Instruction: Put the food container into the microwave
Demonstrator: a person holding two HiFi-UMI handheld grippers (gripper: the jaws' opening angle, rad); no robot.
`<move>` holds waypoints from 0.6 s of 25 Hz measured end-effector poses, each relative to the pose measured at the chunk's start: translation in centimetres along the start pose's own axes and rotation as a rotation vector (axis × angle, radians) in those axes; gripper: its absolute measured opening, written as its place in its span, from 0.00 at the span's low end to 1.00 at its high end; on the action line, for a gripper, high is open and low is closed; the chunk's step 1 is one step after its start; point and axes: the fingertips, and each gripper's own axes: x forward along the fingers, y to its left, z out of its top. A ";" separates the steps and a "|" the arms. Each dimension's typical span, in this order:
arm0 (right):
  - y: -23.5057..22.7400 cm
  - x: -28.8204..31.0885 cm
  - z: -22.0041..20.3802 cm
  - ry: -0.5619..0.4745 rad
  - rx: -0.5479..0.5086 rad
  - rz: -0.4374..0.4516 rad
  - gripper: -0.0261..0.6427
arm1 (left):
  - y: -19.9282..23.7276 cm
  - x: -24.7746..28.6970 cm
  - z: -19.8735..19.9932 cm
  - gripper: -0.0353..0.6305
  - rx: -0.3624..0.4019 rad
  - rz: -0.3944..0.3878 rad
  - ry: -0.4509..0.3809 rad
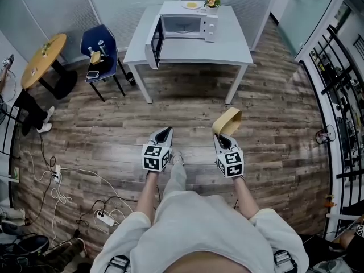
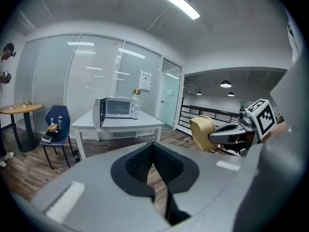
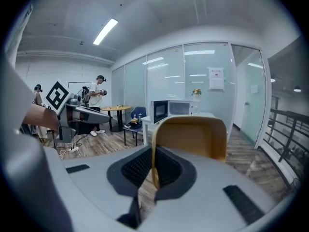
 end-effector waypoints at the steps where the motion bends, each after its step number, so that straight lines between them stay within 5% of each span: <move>1: -0.3 0.6 0.1 0.004 0.000 -0.002 0.07 | 0.4 0.7 0.1 0.07 -0.001 -0.005 0.001; 15: -4.9 11.5 4.7 0.044 -0.012 -0.041 0.07 | 8.4 11.2 4.7 0.07 -0.026 -0.070 0.000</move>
